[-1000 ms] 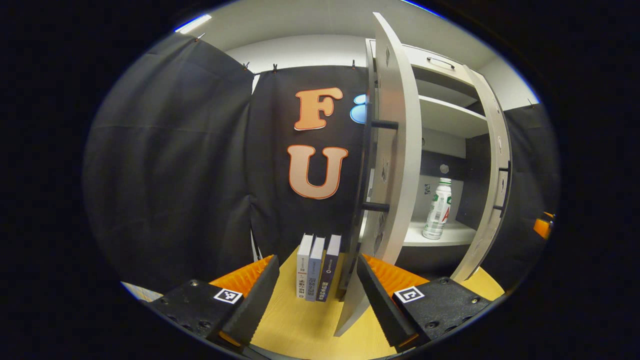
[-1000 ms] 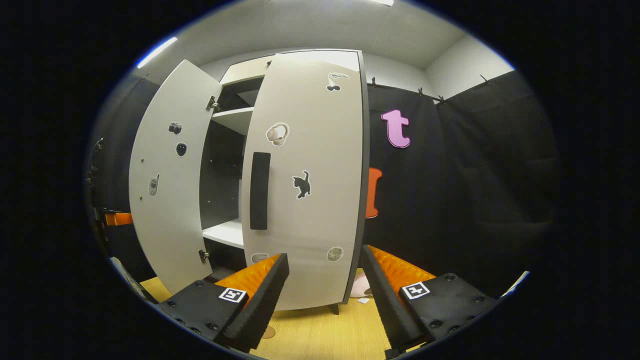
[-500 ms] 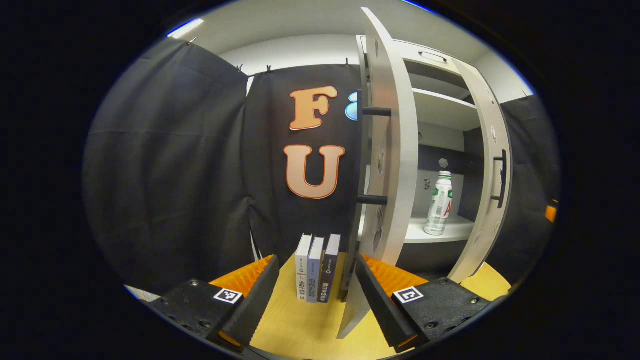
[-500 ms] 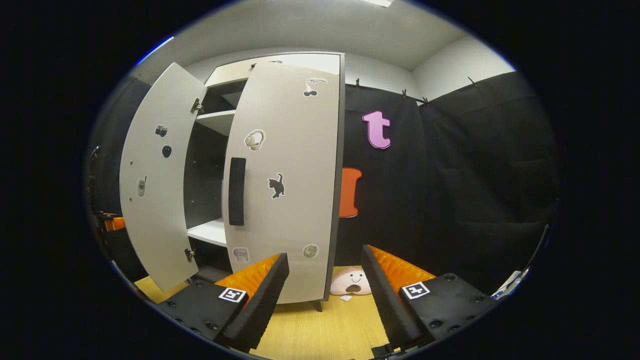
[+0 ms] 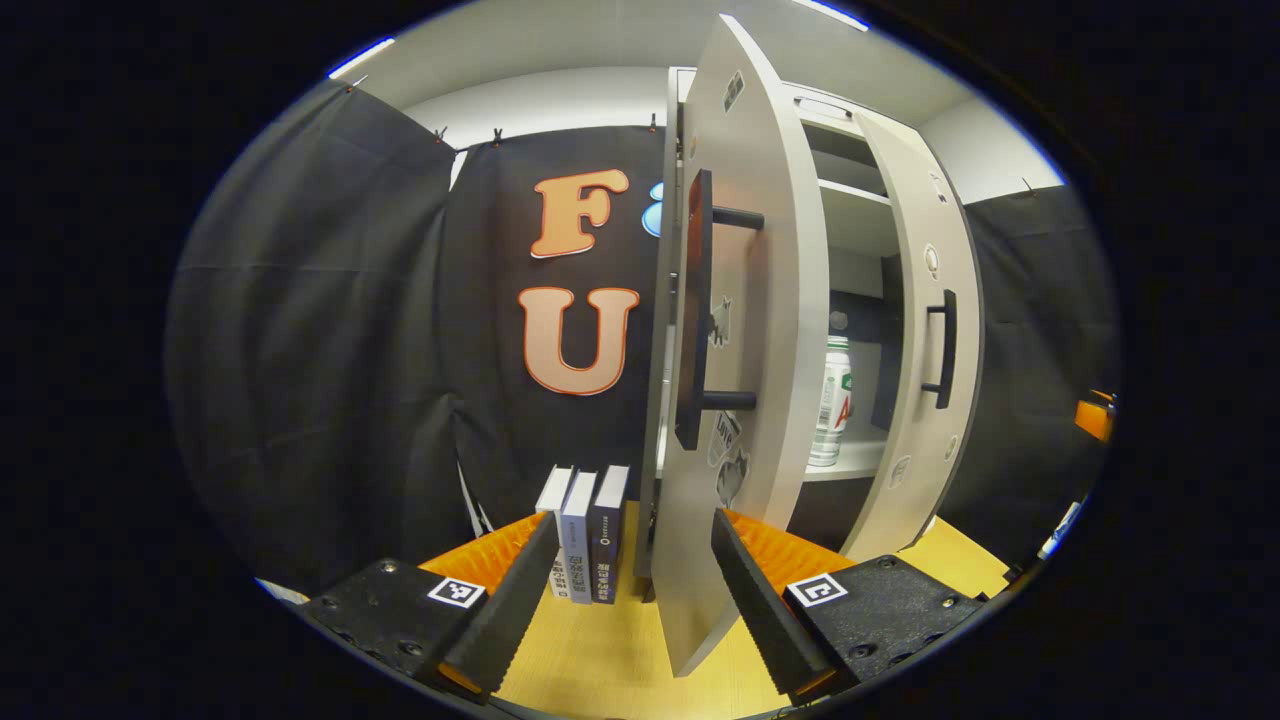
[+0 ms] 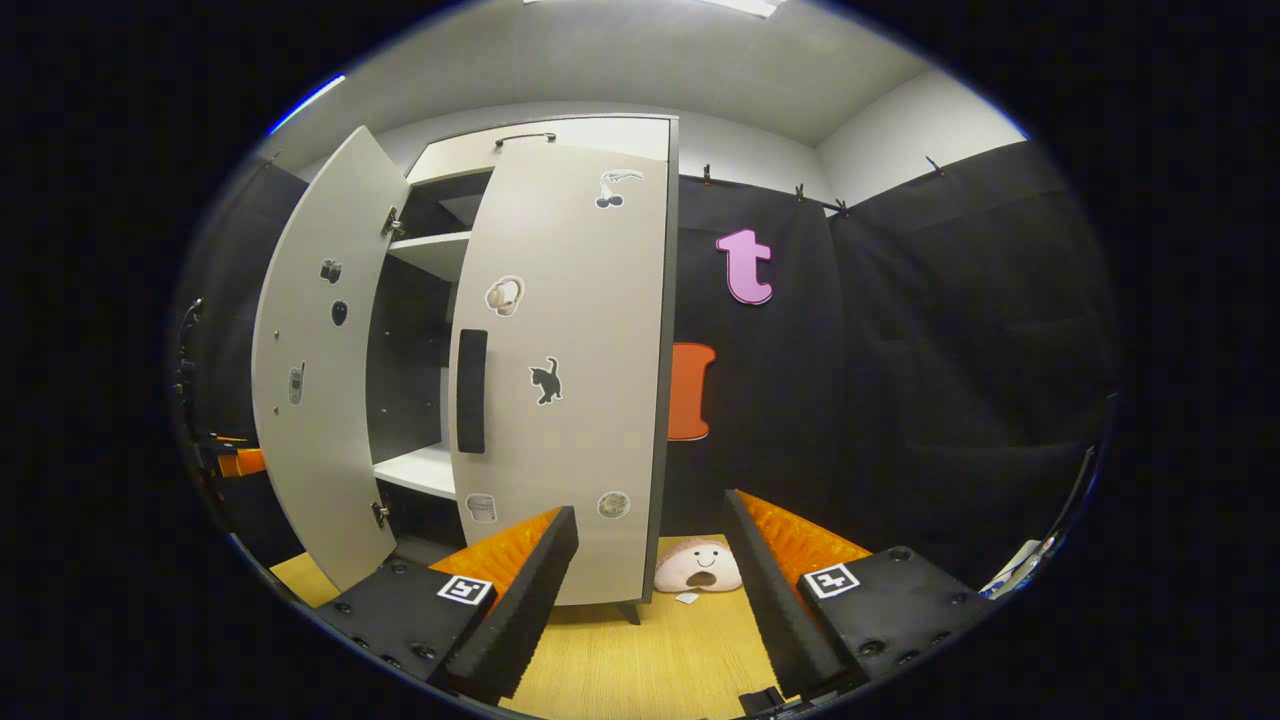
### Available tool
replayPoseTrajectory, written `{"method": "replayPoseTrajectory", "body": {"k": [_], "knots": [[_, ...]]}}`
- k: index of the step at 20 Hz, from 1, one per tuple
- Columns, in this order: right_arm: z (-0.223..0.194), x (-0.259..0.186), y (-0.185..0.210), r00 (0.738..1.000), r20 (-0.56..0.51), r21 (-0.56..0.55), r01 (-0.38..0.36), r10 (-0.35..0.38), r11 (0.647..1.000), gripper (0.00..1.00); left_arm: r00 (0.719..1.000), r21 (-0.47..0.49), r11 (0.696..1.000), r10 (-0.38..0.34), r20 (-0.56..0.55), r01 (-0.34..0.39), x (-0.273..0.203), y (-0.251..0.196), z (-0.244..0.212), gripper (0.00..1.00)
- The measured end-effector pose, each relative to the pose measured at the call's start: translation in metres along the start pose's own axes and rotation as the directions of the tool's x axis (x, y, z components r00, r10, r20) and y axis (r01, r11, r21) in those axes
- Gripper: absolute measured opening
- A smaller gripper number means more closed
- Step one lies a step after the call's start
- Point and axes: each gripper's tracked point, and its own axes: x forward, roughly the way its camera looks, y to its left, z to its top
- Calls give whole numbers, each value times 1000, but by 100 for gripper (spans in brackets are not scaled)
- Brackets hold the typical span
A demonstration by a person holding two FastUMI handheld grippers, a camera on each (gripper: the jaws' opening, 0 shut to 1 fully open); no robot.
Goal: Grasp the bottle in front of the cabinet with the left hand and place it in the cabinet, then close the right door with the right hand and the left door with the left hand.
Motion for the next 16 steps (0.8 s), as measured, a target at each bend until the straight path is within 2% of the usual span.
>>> {"method": "replayPoseTrajectory", "body": {"k": [1, 2, 9, 12, 15, 16], "knots": [[-1, -2, -1, 1000, -2, 3, -2, 2, 1000, 91, 1000, 1, 1000, -16, 1, 16, 1, -7, 0, 95], [-2, -3, -2, 1000, -4, 6, -1, 1, 1000, 97, 999, 1, 999, -33, 0, 33, 3, -13, 0, 95], [-6, -16, -28, 999, -13, 19, 39, -39, 999, 97, 992, 5, 992, -126, -12, 126, 17, -56, -2, 95], [-11, -18, -37, 998, -19, 12, 55, -55, 998, 97, 993, 24, 993, -117, -22, 118, 27, -61, -3, 95], [-12, -22, -47, 997, -21, 12, 70, -69, 997, 97, 992, -3, 992, -126, -27, 126, 38, -68, -8, 92], [-13, -21, -51, 997, -21, 15, 76, -75, 997, 97, 990, -17, 990, -137, -28, 137, 42, -72, -9, 95]]}}
